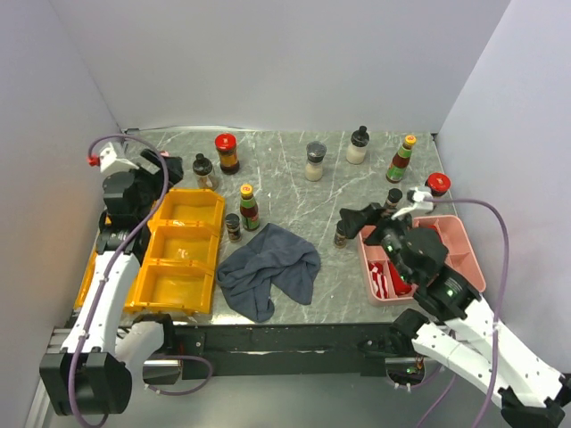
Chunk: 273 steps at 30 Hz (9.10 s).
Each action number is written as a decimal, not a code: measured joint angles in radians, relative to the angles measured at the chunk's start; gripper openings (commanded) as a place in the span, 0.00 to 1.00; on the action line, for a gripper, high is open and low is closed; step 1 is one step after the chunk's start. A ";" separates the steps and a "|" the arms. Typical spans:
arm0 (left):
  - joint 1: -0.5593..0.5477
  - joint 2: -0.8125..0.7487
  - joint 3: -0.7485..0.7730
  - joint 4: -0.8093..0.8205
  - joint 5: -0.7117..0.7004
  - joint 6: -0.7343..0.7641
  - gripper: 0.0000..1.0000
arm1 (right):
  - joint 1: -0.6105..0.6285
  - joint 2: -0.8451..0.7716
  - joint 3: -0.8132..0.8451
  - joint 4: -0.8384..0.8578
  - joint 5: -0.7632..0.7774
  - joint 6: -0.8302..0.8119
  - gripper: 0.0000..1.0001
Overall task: Organize the condiment bottles
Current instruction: Pick up the bottle from the corner of the board, then place the bottle in the storage box, then pick up the bottle from the center of the board, then place the bottle in the storage box.
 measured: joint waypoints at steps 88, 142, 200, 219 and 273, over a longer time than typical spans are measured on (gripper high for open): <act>0.058 0.591 0.568 -0.355 -0.695 0.081 0.01 | 0.000 -0.016 -0.079 0.130 -0.230 -0.007 0.96; 0.151 0.504 0.357 -0.405 -0.513 -0.069 0.99 | 0.000 -0.032 -0.079 0.127 -0.266 -0.014 0.98; -0.816 0.338 -0.014 0.173 -0.690 0.443 0.67 | 0.000 0.164 -0.024 -0.058 -0.139 -0.010 0.89; -0.725 0.519 0.069 0.234 -0.603 0.428 0.36 | 0.000 0.115 -0.046 -0.037 -0.146 -0.034 0.89; -0.264 0.334 0.018 0.188 -0.649 0.459 0.02 | 0.000 0.045 -0.073 -0.031 -0.154 -0.037 0.90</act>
